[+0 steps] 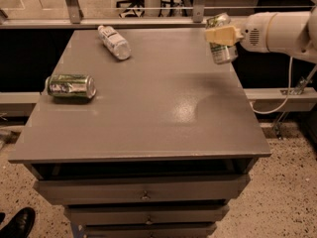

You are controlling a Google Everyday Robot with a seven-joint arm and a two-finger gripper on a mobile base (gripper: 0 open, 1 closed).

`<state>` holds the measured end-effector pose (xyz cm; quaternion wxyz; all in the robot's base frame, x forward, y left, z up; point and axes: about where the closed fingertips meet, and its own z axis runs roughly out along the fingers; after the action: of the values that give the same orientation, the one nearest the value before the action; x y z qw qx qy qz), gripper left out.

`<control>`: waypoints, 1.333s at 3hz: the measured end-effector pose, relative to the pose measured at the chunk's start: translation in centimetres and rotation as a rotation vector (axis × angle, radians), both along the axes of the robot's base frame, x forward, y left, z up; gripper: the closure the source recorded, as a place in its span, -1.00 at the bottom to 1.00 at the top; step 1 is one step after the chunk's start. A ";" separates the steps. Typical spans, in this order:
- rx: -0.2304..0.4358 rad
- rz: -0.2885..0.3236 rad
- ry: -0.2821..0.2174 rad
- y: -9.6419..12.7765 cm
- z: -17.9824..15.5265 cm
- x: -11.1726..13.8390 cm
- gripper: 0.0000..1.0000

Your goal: Place 7up can upright

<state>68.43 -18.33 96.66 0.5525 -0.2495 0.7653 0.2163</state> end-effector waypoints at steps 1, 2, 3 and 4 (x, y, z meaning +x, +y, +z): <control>0.130 0.085 -0.095 0.3 0.4 -0.9 1.00; 0.123 0.155 -0.170 3.0 1.6 -1.3 1.00; 0.123 0.155 -0.170 3.0 1.6 -1.3 1.00; 0.131 0.198 -0.203 3.0 0.9 -1.6 1.00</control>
Offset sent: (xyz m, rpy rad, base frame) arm -0.0080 0.0009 0.0038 0.1200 -0.0843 0.0730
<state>66.81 -15.34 97.60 0.6180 -0.3076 0.6616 0.2928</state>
